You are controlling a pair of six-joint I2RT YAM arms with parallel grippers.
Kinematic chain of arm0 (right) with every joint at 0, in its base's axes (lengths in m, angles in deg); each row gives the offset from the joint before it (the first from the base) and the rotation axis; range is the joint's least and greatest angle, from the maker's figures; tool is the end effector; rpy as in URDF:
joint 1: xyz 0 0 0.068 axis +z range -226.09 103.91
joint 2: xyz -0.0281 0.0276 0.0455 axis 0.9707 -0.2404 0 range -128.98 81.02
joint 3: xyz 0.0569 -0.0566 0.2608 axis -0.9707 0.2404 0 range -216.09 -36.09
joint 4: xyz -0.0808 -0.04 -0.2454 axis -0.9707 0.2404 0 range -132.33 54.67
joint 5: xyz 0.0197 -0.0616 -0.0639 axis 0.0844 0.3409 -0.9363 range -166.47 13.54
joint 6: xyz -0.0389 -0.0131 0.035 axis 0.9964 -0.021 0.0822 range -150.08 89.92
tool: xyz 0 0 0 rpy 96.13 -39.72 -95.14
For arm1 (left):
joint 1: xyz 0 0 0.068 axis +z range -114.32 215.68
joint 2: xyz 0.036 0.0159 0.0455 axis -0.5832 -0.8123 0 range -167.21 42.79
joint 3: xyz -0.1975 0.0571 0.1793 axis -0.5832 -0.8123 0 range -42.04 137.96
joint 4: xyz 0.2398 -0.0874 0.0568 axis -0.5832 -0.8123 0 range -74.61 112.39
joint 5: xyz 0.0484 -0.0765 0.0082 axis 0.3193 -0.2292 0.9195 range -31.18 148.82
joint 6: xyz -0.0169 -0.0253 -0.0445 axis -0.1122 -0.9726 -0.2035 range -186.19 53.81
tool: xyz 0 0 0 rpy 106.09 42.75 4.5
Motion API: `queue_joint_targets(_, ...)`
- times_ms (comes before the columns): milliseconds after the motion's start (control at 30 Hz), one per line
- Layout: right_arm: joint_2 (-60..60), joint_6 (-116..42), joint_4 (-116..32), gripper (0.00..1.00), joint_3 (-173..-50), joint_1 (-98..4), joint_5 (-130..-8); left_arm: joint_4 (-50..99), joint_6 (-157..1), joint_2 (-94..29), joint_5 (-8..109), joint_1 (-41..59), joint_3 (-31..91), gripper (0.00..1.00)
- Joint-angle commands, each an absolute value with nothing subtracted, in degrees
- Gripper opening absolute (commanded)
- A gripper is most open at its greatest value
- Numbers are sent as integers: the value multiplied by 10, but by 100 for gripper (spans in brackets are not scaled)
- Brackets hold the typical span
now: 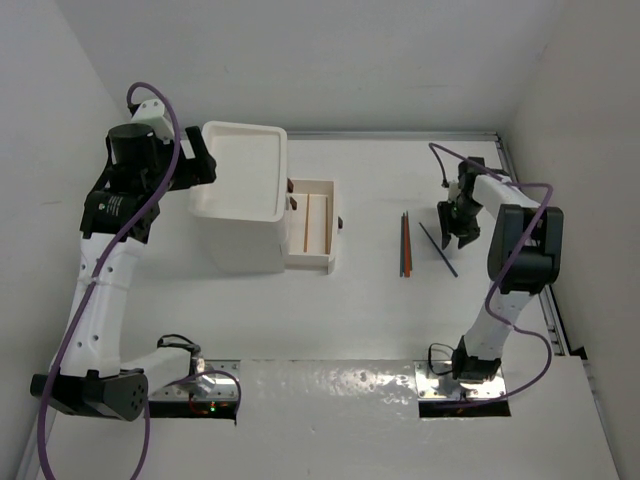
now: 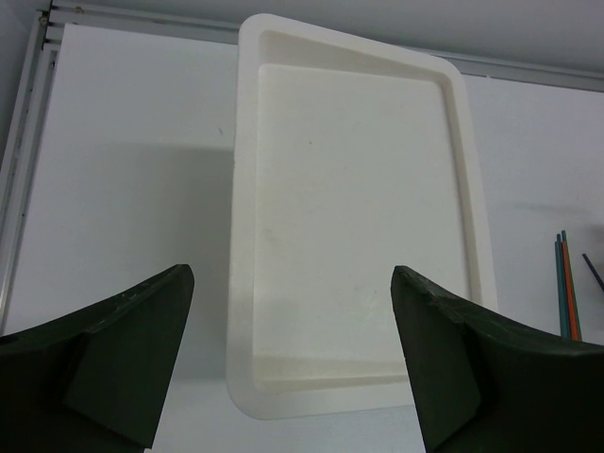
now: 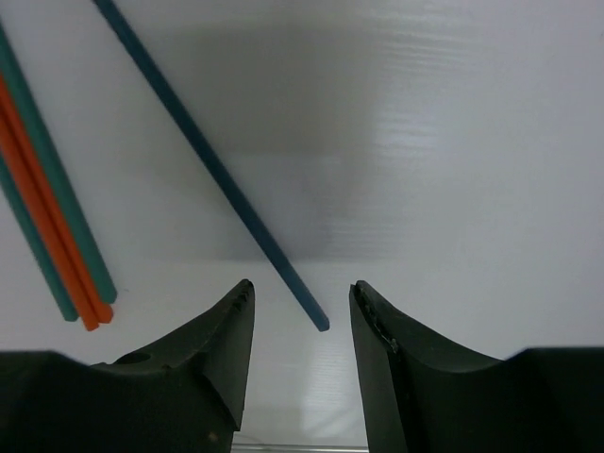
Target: Sort the eating utensils into containers
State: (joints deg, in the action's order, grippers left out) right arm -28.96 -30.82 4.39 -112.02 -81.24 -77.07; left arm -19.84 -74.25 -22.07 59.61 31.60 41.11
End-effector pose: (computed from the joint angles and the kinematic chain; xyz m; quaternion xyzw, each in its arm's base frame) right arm 0.3628 -0.0332 0.1660 0.0516 0.9954 -0.0083 0.0802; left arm 0.2212 -0.0152 0.4419 -0.0329 0.8378 -0.0518 0.5426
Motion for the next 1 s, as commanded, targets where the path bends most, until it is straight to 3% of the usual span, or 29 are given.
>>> queue_joint_targets(0, -291, -283, 38, 44, -1122, -813, -763, -174, -748, -216, 591, 310, 417, 84)
queue_joint_targets(500, -323, -296, -15, 37, -1055, -814, -761, -176, -746, -214, 591, 310, 415, 84)
queue_joint_targets(700, -336, -328, -25, 19, -1054, -813, -763, -175, -745, -213, 591, 310, 413, 84)
queue_joint_targets(800, -345, -351, -29, 2, -1052, -812, -763, -174, -745, -212, 592, 309, 411, 84)
queue_joint_targets(967, -318, -408, -51, 0, -1042, -801, -728, -173, -746, -212, 593, 309, 411, 84)
